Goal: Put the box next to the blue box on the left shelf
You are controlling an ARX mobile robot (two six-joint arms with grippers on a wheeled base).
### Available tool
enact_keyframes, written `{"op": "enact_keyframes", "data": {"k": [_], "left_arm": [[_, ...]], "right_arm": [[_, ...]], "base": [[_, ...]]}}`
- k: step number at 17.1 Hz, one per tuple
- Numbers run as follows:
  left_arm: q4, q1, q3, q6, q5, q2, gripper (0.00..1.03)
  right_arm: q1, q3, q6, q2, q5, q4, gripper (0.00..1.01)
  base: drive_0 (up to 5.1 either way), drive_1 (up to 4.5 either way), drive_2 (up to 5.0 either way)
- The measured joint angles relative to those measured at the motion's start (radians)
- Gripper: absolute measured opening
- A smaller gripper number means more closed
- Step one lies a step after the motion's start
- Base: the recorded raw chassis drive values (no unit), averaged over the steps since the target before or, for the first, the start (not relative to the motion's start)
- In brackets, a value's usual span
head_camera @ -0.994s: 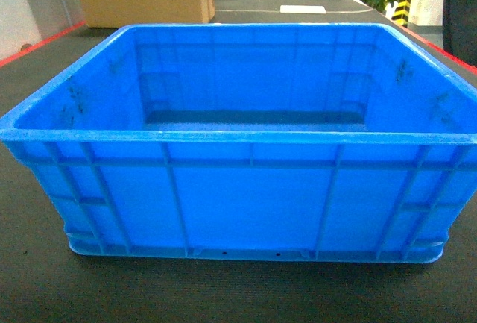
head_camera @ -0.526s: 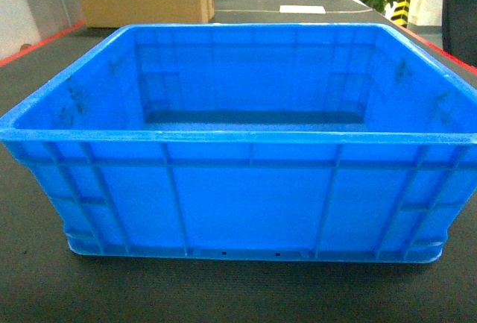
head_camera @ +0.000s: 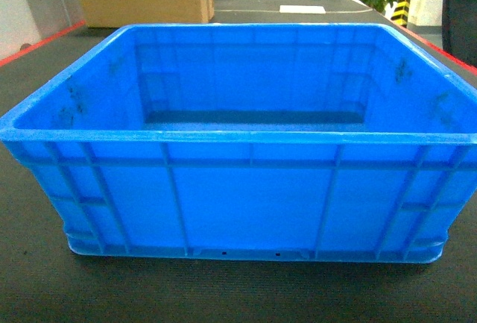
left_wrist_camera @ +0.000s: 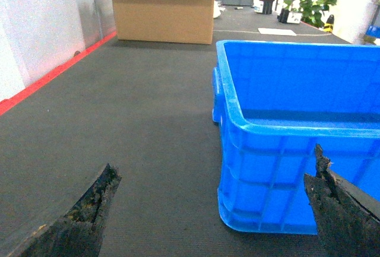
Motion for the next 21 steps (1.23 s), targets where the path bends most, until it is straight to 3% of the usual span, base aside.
{"op": "enact_keyframes", "data": {"k": [15, 16, 17, 18, 21], "left_arm": [[-0.002, 0.0, 0.0, 0.0, 0.0, 0.0, 0.98], [-0.023, -0.016, 0.004, -0.023, -0.011, 0.031, 0.98], [0.041, -0.049, 0.006, -0.037, -0.027, 0.1, 0.98], [0.175, -0.083, 0.036, -0.05, -0.034, 0.239, 0.98], [0.535, -0.116, 0.215, -0.052, -0.034, 0.658, 0.98]], "right_arm": [[0.0, 0.0, 0.0, 0.0, 0.0, 0.0, 0.98], [0.01, 0.002, 0.005, 0.005, 0.027, -0.016, 0.98], [0.069, 0.014, 0.015, 0.077, 0.153, -0.005, 0.98], [0.068, 0.058, 0.027, 0.248, 0.19, 0.114, 0.98], [0.01, 0.257, 0.043, 0.628, 0.117, 0.387, 0.98]], "base": [[0.0, 0.0, 0.0], [0.0, 0.0, 0.0], [0.0, 0.0, 0.0], [0.0, 0.0, 0.0], [0.0, 0.0, 0.0]]}}
